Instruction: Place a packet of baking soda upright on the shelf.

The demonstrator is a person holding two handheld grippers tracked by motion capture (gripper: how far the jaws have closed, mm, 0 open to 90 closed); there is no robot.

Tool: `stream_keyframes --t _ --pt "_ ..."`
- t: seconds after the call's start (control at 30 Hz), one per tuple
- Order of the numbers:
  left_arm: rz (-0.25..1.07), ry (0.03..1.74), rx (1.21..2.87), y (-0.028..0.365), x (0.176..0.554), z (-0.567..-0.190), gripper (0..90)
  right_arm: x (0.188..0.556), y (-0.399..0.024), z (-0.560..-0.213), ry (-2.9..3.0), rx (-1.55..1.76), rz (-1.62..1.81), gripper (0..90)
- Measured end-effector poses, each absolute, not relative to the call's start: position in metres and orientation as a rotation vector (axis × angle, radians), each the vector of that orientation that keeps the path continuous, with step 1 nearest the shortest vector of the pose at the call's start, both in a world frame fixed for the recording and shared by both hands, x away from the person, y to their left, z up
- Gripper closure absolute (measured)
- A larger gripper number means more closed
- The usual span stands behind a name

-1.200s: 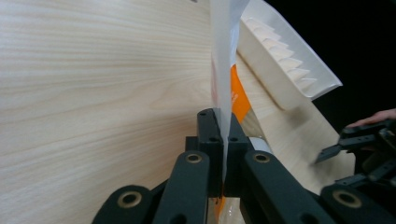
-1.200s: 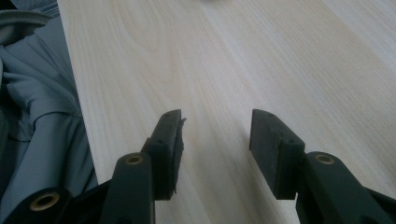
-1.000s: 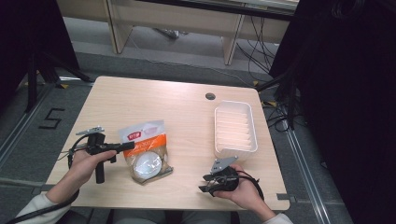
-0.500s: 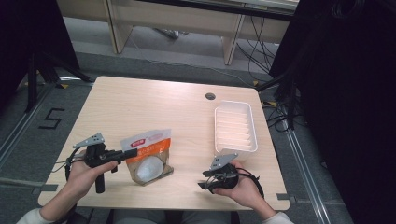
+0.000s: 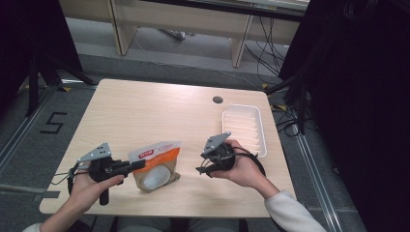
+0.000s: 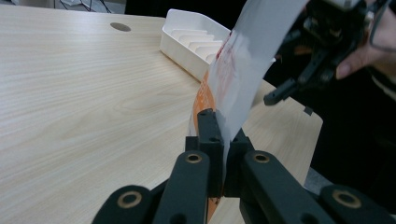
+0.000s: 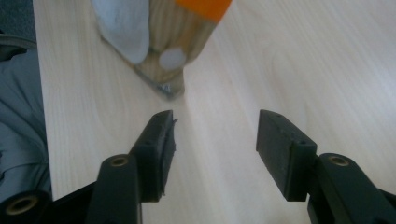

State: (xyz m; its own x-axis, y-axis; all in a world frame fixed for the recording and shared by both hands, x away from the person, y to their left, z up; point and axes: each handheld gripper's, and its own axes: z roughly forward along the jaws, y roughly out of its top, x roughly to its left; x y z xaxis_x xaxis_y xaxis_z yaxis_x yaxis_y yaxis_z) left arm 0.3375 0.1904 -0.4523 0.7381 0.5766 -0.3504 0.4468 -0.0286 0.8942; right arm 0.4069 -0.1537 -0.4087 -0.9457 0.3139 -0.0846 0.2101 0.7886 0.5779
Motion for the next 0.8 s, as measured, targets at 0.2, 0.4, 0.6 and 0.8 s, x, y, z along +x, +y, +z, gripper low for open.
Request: stream_keyframes --t 0.2,0.4,0.6,0.8 --pt "0.128 0.833 1.663 0.190 0.337 -0.452 89.1 0.427 -0.116 -0.376 2.817 0.283 0.854 43.3" --pt "0.125 0.829 1.665 0.190 0.336 -0.452 89.1 0.436 -0.096 -0.367 2.849 0.196 0.827 43.5" --pt "0.119 0.819 1.664 0.189 0.336 -0.452 89.1 0.439 -0.077 -0.366 2.877 0.124 0.812 47.6" --pt "0.126 0.805 1.670 0.189 0.336 -0.451 89.1 0.437 -0.069 -0.372 2.908 0.062 0.762 65.6"
